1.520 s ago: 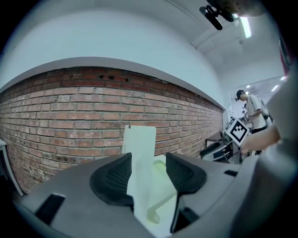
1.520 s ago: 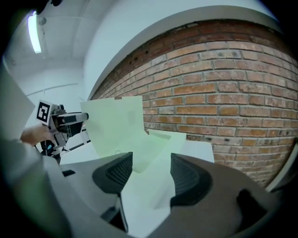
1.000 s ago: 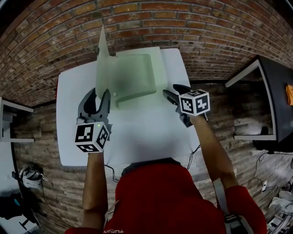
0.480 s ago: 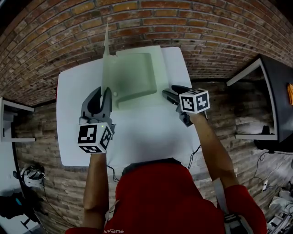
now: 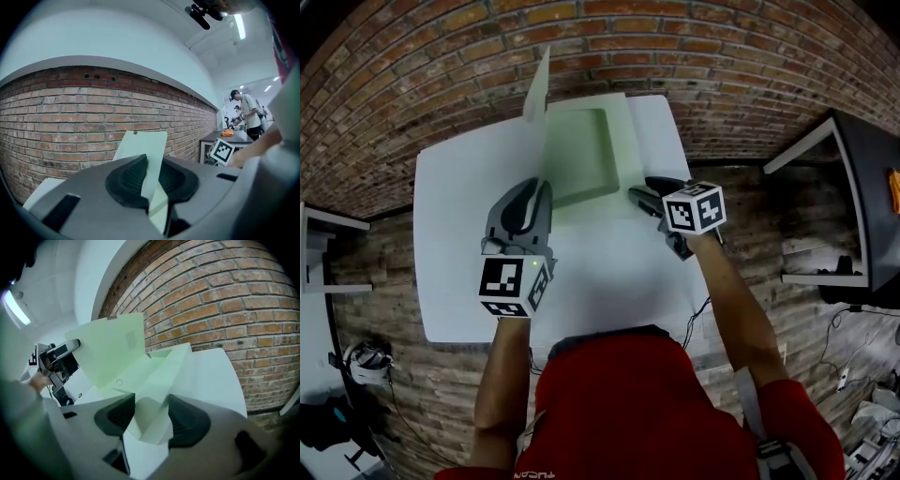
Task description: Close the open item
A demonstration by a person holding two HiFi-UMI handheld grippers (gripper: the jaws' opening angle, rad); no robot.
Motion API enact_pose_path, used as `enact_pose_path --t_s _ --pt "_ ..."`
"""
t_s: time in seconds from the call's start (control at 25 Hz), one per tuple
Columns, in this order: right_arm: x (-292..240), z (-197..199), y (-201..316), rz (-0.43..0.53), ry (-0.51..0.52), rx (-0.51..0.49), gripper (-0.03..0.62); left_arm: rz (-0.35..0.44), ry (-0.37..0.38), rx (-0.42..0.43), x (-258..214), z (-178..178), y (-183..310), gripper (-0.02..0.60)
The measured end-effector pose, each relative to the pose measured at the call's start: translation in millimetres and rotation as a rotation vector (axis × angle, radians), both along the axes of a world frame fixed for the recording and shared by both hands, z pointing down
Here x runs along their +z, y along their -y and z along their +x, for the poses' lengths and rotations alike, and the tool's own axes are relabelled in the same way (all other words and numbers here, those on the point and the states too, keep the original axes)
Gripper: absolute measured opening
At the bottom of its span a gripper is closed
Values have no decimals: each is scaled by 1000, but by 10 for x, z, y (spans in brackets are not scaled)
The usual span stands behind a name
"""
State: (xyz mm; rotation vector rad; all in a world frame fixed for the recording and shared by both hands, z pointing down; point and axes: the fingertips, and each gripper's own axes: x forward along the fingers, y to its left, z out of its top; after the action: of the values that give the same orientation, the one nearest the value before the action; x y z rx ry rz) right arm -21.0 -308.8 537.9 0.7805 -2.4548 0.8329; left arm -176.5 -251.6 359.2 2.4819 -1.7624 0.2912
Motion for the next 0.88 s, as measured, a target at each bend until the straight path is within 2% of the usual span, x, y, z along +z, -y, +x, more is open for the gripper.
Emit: enact_pose_path --t_s 0.36,0.88 --pt "18 -13 -10 -2 4 -18 232 -33 35 66 97 329 73 61" --pt "12 -26 -12 5 40 -27 233 -111 163 185 485 881 161 72"
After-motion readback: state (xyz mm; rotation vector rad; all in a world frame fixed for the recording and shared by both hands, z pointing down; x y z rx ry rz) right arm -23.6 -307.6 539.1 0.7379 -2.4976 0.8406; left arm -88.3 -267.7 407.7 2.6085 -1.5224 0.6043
